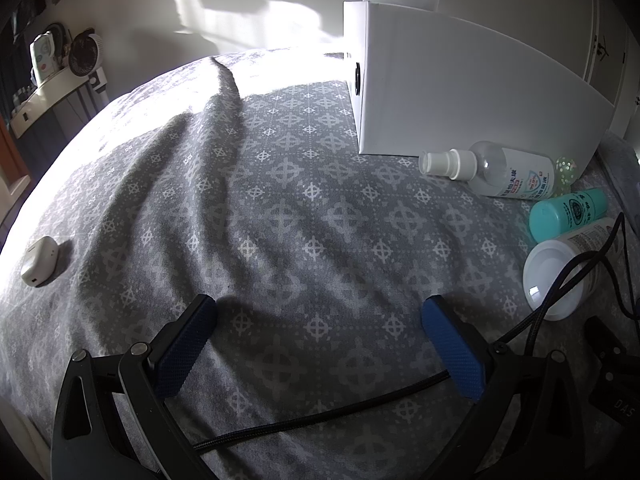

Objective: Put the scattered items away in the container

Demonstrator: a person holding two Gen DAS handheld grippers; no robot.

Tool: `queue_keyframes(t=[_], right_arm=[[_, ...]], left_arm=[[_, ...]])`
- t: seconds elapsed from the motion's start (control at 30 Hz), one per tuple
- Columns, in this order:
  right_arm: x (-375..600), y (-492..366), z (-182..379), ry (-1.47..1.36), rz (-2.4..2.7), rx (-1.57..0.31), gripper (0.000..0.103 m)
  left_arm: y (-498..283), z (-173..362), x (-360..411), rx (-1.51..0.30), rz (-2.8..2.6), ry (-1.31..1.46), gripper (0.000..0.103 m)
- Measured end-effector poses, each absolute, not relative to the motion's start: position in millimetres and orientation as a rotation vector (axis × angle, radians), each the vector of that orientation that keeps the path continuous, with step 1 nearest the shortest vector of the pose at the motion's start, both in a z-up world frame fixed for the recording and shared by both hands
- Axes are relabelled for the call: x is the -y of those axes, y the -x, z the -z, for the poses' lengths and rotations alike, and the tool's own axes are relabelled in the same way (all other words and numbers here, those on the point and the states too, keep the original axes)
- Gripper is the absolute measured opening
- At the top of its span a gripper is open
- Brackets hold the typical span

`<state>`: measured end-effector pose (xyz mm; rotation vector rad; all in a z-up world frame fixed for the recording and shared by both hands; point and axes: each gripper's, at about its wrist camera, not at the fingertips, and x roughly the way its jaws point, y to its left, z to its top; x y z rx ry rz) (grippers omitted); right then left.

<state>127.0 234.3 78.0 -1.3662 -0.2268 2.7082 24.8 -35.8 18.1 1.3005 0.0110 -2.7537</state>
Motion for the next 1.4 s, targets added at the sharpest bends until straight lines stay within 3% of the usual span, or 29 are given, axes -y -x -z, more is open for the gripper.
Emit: queue_keyframes(t=[1.4], right_arm=[[-232.8,-126.7,-79.1,1.366,-2.710,0.226,0.103]], left_arm=[[-25.2,-17.6,29.6,-0.037,2.732,-1.270,0.103]])
